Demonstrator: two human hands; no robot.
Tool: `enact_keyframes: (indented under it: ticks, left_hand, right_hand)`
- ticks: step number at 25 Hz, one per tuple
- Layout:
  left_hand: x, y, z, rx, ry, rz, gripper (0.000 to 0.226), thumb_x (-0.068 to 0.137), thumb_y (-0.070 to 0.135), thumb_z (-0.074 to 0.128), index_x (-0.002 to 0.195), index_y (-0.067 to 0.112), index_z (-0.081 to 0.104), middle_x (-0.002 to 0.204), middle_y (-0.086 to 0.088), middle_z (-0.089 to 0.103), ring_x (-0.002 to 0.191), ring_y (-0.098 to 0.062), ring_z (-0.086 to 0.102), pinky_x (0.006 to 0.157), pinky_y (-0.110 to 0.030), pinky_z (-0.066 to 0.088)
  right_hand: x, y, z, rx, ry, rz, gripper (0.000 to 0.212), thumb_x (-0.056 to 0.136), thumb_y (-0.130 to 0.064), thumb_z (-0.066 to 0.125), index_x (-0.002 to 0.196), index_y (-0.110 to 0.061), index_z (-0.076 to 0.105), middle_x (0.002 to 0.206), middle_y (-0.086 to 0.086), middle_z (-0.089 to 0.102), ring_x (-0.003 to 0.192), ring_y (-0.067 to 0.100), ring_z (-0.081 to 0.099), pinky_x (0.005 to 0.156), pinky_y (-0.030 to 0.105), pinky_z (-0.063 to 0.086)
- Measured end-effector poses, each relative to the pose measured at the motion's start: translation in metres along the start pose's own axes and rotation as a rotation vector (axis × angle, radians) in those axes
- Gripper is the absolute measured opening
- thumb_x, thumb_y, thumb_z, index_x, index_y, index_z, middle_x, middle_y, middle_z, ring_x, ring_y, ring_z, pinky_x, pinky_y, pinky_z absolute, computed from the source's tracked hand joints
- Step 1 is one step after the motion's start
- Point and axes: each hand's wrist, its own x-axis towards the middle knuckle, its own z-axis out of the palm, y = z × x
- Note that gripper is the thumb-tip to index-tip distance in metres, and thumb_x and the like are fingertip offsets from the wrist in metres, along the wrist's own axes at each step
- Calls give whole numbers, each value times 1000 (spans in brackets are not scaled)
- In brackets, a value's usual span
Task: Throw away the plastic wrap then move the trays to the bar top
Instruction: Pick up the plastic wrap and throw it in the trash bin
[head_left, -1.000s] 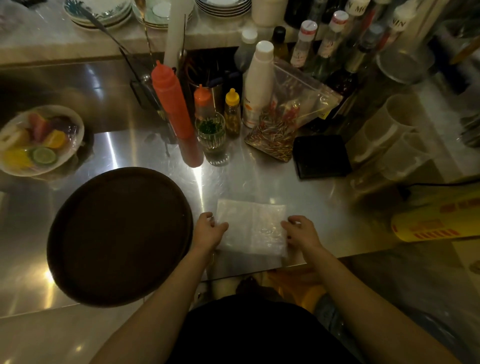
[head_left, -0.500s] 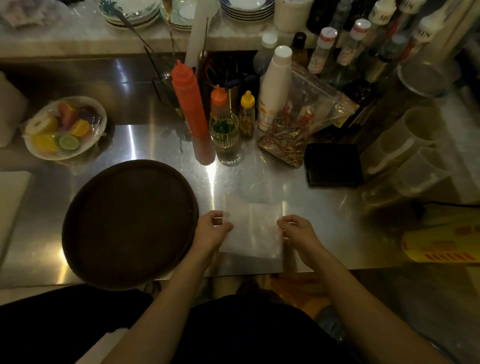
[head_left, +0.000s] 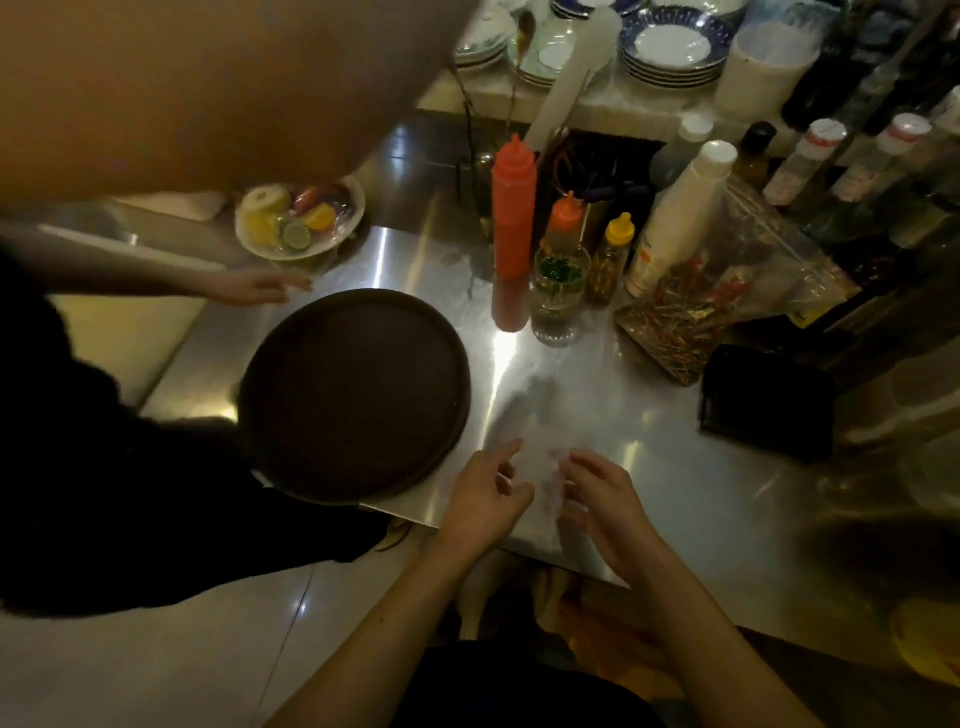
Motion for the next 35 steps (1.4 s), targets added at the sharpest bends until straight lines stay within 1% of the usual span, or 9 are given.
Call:
enact_keyframes:
  ticks: [5, 7, 10, 14, 18, 22, 24, 30, 35]
  left_hand:
    - [-31, -29, -5, -55, 5, 61, 43, 86, 57, 51, 123, 39, 62, 109, 4, 68, 91, -7, 66, 80, -29, 58]
    - [-47, -35, -7, -81, 24, 69, 42, 87, 60, 48, 120, 39, 64, 107, 4, 68, 92, -8, 67, 82, -29, 57]
    - [-80, -42, -16, -144, 86, 100, 39, 91, 57, 48, 114, 33, 68, 98, 6, 69, 89, -7, 67, 81, -25, 56]
    - [-138, -67, -34, -201, 167, 165, 25, 97, 30, 52, 112, 26, 72, 80, 25, 63, 76, 12, 61, 70, -4, 44]
    - [-191, -123, -36, -193, 203, 129, 27, 93, 26, 57, 117, 25, 70, 106, 5, 73, 89, -3, 66, 78, -17, 52]
    - [-245, -171, -37, -218, 275, 44, 25, 87, 19, 62, 109, 27, 72, 112, 4, 63, 104, -9, 57, 79, -11, 44]
    - [-268, -186, -40, -254, 343, -2, 24, 85, 18, 65, 108, 24, 70, 111, 6, 55, 109, -10, 50, 83, -17, 42]
    - [-328, -210, -54, -774, 500, -329, 40, 83, 18, 72, 117, 18, 52, 108, -3, 62, 94, -14, 62, 69, -24, 51]
    - [-369, -238, -60, -1171, 497, -413, 39, 85, 14, 70, 121, 6, 59, 105, -15, 71, 95, -28, 69, 78, -37, 57]
  right_hand:
    - [-18, 7, 31, -36, -103, -4, 25, 97, -11, 51, 114, -1, 65, 110, 21, 69, 96, 31, 70, 69, 32, 61]
    - [-31, 13, 42, -71, -129, -14, 25, 97, -14, 51, 113, -3, 66, 109, 19, 71, 95, 29, 71, 73, 34, 61]
    - [-55, 29, 58, -105, -143, -21, 27, 98, -18, 50, 113, -4, 66, 108, 16, 72, 100, 30, 70, 85, 42, 57]
    - [-95, 63, 81, -121, -166, 6, 19, 96, -21, 54, 104, -12, 69, 102, 12, 74, 98, 27, 70, 88, 44, 56]
    - [-140, 110, 101, -248, -241, -39, 19, 92, -17, 59, 107, -10, 69, 109, 13, 72, 100, 26, 70, 84, 41, 58]
    - [-182, 141, 115, -271, -288, -4, 17, 93, -9, 57, 106, -11, 68, 108, 14, 70, 95, 25, 71, 72, 34, 59]
    - [-193, 150, 122, -323, -326, -2, 19, 93, -9, 57, 109, -11, 66, 111, 14, 69, 98, 27, 70, 75, 38, 60]
    - [-208, 173, 153, -423, -460, 2, 26, 92, -8, 57, 117, -10, 64, 115, 16, 66, 105, 30, 66, 80, 40, 59]
    - [-207, 193, 183, -478, -629, 98, 20, 92, -6, 56, 108, -12, 66, 101, 13, 70, 89, 24, 69, 74, 38, 58]
